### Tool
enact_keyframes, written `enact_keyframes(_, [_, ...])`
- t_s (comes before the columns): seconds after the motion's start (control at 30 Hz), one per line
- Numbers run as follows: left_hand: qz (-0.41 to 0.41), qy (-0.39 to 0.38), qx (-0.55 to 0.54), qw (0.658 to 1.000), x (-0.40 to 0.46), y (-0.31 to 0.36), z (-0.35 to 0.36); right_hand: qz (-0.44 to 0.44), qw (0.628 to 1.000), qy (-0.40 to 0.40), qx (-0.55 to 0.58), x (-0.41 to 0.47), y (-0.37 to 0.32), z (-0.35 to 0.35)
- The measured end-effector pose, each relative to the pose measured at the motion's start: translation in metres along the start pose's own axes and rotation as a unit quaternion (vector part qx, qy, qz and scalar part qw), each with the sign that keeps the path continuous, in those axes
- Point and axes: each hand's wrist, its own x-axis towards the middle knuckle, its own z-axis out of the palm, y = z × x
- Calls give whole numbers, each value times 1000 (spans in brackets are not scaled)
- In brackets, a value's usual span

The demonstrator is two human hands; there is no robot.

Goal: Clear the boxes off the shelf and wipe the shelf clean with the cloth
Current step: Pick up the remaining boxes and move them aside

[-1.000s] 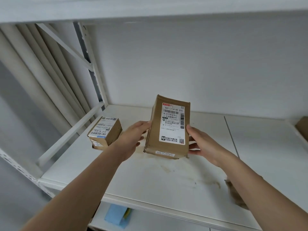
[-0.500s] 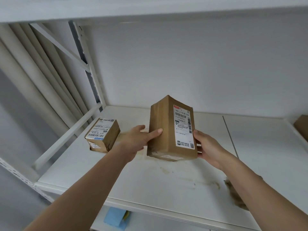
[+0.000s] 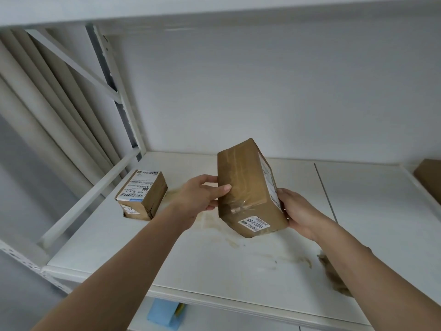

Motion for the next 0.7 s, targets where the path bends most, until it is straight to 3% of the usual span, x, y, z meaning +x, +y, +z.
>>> enact_keyframes(0.23, [-2,4,46,999,-1,-1,-2,-14,1000,-10,-4,-12,-12,-3])
enact_keyframes(0.37, [-80,52,107,990,-3,1,0,-62,998,-19,-21,-21,-22,-3])
enact_keyframes(0.7, [-114,30,-145,982,-2,-10,4,-176,979,-71,-71,-40,-40,0])
